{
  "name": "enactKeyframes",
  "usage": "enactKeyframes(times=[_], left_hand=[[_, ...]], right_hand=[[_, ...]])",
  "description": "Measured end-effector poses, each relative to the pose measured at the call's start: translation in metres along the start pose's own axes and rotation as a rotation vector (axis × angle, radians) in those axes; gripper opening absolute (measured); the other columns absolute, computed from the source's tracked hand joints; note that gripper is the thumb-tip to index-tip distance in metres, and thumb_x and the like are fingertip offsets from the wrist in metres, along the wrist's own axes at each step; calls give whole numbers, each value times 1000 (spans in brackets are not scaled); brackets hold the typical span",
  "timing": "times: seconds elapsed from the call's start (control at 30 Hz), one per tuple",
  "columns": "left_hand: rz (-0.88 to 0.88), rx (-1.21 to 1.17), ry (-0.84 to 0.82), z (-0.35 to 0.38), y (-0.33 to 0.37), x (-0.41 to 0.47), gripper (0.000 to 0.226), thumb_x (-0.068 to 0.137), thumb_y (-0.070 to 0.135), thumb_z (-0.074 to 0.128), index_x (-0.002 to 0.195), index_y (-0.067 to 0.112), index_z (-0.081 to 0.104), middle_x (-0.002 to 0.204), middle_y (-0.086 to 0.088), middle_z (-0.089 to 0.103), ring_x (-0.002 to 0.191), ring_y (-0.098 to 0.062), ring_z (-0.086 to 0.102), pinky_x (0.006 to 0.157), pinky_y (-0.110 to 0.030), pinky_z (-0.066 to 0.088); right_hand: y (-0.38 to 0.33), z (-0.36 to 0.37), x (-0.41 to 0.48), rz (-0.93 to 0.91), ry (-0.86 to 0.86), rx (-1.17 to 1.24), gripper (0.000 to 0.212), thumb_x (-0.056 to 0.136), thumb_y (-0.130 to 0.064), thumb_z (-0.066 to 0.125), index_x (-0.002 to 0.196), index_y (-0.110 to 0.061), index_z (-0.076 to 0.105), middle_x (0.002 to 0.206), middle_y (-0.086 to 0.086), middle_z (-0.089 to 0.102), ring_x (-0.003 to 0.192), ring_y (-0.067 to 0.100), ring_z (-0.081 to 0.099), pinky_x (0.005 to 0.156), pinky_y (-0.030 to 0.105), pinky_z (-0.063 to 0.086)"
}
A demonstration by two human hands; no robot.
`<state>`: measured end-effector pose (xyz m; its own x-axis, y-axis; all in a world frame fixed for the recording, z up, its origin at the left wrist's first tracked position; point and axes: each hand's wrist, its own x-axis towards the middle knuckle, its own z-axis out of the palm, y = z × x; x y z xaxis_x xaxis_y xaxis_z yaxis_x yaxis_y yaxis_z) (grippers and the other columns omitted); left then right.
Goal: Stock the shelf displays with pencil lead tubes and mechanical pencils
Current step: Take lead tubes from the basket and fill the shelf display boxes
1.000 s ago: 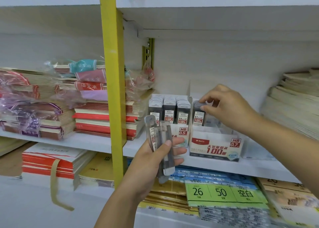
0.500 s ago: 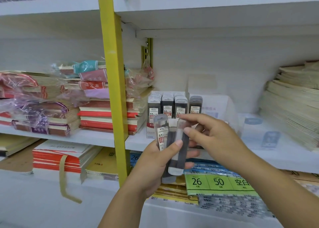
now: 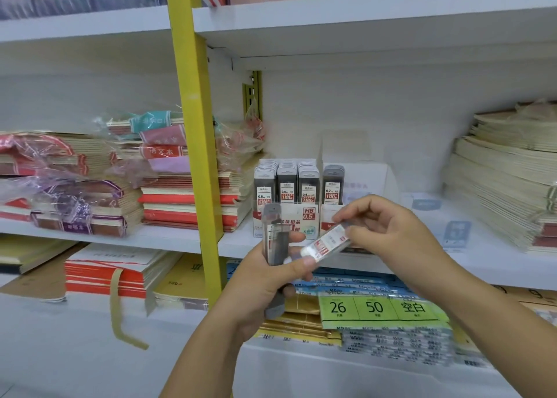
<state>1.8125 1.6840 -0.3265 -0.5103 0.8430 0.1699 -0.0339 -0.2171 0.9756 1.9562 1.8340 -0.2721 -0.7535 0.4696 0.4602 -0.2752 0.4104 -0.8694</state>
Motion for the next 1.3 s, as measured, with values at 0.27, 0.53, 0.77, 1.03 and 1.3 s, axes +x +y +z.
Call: enactKeyframes(times=[0.27, 0.53, 0.77, 1.03, 1.3], left_hand=[[60, -50, 93, -4, 4, -2, 36, 64, 47, 84, 96, 34, 74, 64, -4, 50, 53, -11, 38, 48, -23, 32], [84, 58, 90, 3, 4, 3, 10, 93, 30, 70, 95, 40, 73, 55, 8, 51, 49, -6, 38, 45, -19, 35], [29, -48, 167, -14, 3, 9, 13, 99, 29, 58, 97, 17, 54, 54, 6, 44, 48, -10, 38, 44, -20, 36], [137, -105, 266, -44, 2, 12, 16, 105, 25, 50, 118, 27, 58, 92, 2, 79, 80, -14, 76, 64, -24, 58], [152, -139, 298, -56, 0, 15, 18, 104, 27, 51, 118, 28, 62, 101, 4, 79, 93, -16, 76, 71, -29, 62]], right_hand=[[-3, -9, -13, 112, -44, -85, 44, 81, 12, 65, 97, -29, 72, 100, -5, 73, 92, 8, 70, 67, 19, 56], [-5, 15, -14, 73, -230, -326, 50, 90, -14, 66, 123, -50, 53, 90, -13, 68, 69, 7, 67, 56, 23, 55], [-23, 26, 15, -126, -9, -231, 38, 89, -10, 65, 109, -41, 53, 104, -17, 68, 83, 9, 72, 67, 29, 60], [-55, 37, 80, -467, 96, -582, 26, 89, -18, 67, 94, -39, 53, 88, -15, 66, 83, 2, 64, 70, 16, 52], [-30, 50, 109, -283, -42, -896, 25, 89, -22, 67, 101, -35, 49, 89, -17, 62, 82, -1, 58, 69, 24, 50]])
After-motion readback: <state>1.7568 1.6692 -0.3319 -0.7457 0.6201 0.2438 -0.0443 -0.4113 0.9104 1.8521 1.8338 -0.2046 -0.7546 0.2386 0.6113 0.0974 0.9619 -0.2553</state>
